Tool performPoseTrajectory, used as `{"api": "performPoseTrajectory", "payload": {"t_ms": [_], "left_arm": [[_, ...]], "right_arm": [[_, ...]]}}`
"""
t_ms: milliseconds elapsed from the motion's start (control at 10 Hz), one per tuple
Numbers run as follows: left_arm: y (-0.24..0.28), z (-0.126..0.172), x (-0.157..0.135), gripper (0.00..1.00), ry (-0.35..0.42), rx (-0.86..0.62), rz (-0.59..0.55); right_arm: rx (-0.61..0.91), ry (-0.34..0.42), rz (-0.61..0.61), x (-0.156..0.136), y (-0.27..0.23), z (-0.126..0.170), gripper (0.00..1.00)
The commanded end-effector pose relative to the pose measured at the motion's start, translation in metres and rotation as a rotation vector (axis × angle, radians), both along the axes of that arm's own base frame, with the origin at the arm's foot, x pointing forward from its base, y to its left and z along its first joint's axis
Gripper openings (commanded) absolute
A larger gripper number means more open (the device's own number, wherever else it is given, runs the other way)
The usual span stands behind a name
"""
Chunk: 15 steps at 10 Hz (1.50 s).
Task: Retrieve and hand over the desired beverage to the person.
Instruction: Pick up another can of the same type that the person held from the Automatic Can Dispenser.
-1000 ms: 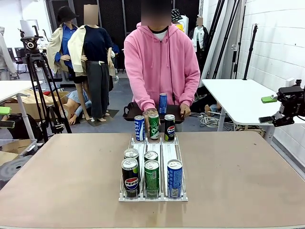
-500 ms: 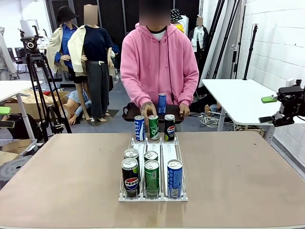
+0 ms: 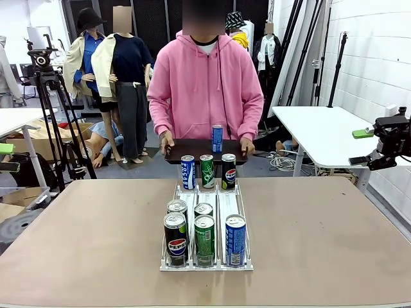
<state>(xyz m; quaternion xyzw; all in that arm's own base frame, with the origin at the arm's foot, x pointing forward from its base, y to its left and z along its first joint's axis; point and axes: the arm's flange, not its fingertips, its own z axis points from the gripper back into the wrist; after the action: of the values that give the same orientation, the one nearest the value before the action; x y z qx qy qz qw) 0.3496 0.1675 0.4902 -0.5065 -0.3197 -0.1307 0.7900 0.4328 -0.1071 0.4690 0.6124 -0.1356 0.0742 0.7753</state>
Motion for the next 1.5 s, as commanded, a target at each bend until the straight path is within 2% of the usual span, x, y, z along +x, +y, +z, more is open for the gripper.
{"api": "performPoseTrajectory", "payload": {"t_ms": [0,400,600,800,1000,1400], "left_arm": [[0.001,0.001,-0.001,1.00,-0.010,-0.017,-0.003],[0.000,0.000,0.000,1.00,0.000,0.000,0.000],[-0.003,0.011,0.001,1.00,0.060,-0.117,-0.063],[-0.015,0.019,0.005,1.00,0.098,-0.163,-0.134],[-0.037,0.024,0.017,1.00,0.141,-0.116,-0.126],[-0.115,0.047,0.047,1.00,0.203,0.013,-0.158]], "right_arm": [[0.000,-0.001,-0.010,0.001,0.001,-0.002,1.00],[0.000,-0.001,-0.010,0.001,0.001,-0.002,1.00],[0.000,-0.001,-0.010,0.001,0.001,-0.002,1.00],[0.000,-0.001,-0.010,0.001,0.001,-0.002,1.00],[0.000,-0.001,-0.010,0.001,0.001,-0.002,1.00],[0.000,-0.001,-0.010,0.001,0.001,-0.002,1.00]]}}
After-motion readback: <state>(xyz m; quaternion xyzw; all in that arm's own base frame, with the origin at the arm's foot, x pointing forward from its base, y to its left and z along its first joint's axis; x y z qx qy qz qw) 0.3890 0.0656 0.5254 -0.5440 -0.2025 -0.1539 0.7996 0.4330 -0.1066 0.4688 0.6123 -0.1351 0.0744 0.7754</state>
